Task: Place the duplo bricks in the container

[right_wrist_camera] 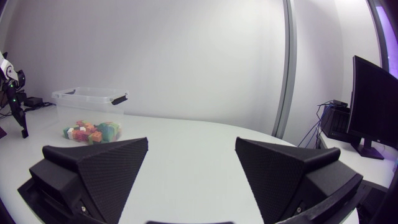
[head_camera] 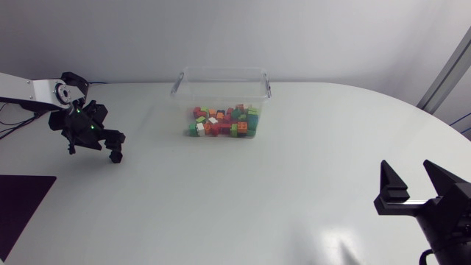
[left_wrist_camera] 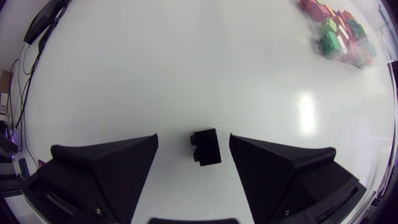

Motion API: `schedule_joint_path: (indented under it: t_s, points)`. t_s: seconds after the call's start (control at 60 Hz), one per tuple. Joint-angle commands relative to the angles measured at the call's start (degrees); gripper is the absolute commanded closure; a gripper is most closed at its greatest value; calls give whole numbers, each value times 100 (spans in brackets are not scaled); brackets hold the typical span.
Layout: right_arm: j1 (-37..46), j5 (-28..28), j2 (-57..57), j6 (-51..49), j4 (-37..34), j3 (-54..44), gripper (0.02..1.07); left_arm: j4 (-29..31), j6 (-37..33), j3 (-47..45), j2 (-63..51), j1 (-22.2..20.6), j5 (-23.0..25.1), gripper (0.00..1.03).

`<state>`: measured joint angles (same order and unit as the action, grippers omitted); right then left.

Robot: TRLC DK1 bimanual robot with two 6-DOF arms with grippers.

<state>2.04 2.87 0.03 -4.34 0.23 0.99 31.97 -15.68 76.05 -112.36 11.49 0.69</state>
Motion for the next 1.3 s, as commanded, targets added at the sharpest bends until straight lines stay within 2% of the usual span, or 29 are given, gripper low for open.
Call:
schedule_joint_path:
  t_s: [0.0, 0.217, 0.367, 0.45, 0.617, 0.8, 0.967, 1.0, 1.067, 1.283]
  points:
    - [15, 29, -38, -67, 47, -117, 6, -59, 285, -240, -85, -59, -51, 38]
    - [15, 29, -38, -67, 47, -126, 6, -120, 417, -240, -313, -173, -51, 39]
    - [15, 29, -38, -67, 47, -126, 6, -173, 505, -214, -463, -217, -95, 64]
    - [15, 29, -38, -67, 47, -117, 6, -191, 514, -214, -471, -226, -122, 64]
    - [15, 29, -38, -76, 47, -117, 6, -270, 478, -345, -428, -235, -148, 76]
    - [15, 29, -38, -76, 56, -117, 6, -340, 338, -653, -41, -340, -148, 79]
    - [15, 29, -38, -76, 47, -117, 6, -323, 118, -1057, 1313, -779, 98, 79]
    - [15, 29, -38, -76, 47, -117, 6, -235, 4, -1048, 1735, -973, 344, 79]
    - [15, 29, -38, -76, 47, -117, 6, -129, -102, -943, 2174, -1245, 494, 79]
    - [15, 29, -38, -67, 47, -117, 6, 20, -225, -108, 2148, -1975, 749, 79]
